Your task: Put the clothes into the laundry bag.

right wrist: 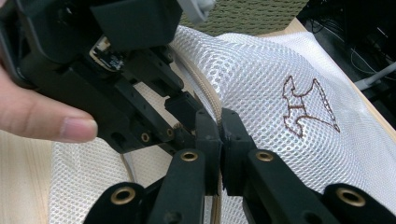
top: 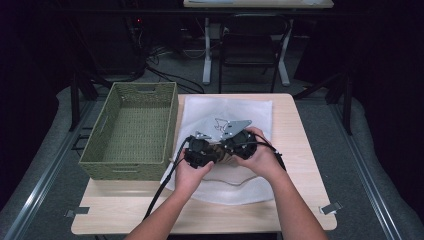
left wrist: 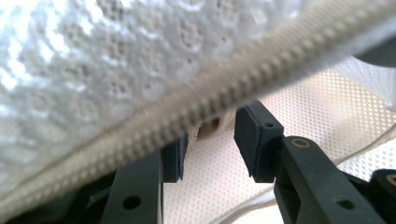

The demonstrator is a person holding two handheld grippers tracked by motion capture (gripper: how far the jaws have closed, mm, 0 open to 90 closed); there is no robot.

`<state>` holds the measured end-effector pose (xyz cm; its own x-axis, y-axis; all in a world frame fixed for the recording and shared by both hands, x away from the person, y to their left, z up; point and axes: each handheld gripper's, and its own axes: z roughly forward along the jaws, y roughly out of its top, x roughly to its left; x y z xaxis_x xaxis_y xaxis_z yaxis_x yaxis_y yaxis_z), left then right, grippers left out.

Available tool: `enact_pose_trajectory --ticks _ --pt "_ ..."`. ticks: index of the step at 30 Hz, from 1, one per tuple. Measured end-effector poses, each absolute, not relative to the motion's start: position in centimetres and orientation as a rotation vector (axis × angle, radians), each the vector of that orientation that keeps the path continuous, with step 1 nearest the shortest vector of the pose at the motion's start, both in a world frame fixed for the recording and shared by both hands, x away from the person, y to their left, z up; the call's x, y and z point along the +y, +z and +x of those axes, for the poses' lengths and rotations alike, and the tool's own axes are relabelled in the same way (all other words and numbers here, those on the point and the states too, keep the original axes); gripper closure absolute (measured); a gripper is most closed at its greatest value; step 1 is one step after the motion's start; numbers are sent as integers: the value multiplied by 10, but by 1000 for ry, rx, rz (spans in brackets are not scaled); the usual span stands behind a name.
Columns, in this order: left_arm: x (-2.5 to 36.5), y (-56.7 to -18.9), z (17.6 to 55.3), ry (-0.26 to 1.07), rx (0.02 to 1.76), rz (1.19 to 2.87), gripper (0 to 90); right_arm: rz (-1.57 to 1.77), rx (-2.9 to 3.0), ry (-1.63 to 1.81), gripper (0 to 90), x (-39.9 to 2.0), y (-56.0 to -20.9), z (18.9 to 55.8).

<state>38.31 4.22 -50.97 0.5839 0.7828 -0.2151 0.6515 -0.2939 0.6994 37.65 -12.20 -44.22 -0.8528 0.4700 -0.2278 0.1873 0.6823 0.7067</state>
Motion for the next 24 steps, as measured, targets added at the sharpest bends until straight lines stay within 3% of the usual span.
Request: enact_pose_trajectory --ticks 15,24 --pt "45 -520 377 215 1134 2069 655 512 2500 988 878 -123 -441 376" --pt "46 -529 378 244 1139 2085 788 513 2499 983 878 -122 -442 376"
